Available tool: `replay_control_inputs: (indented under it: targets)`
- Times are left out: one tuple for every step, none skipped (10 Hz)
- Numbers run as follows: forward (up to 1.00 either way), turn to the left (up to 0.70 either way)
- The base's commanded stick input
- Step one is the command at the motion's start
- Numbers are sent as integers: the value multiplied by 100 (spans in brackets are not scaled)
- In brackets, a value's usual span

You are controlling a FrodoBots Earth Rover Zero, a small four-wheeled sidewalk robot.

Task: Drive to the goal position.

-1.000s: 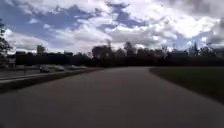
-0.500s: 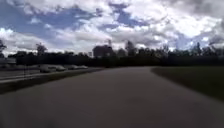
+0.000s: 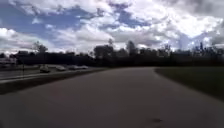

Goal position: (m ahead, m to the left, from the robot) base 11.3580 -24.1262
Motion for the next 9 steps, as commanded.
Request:
replay_control_inputs:
  targets:
    - [100,-5]
    - [100,-5]
    - [100,-6]
    - [100,-8]
    - [100,-9]
    - [100,-9]
    - [100,-9]
    - [100,-9]
    - [100,-10]
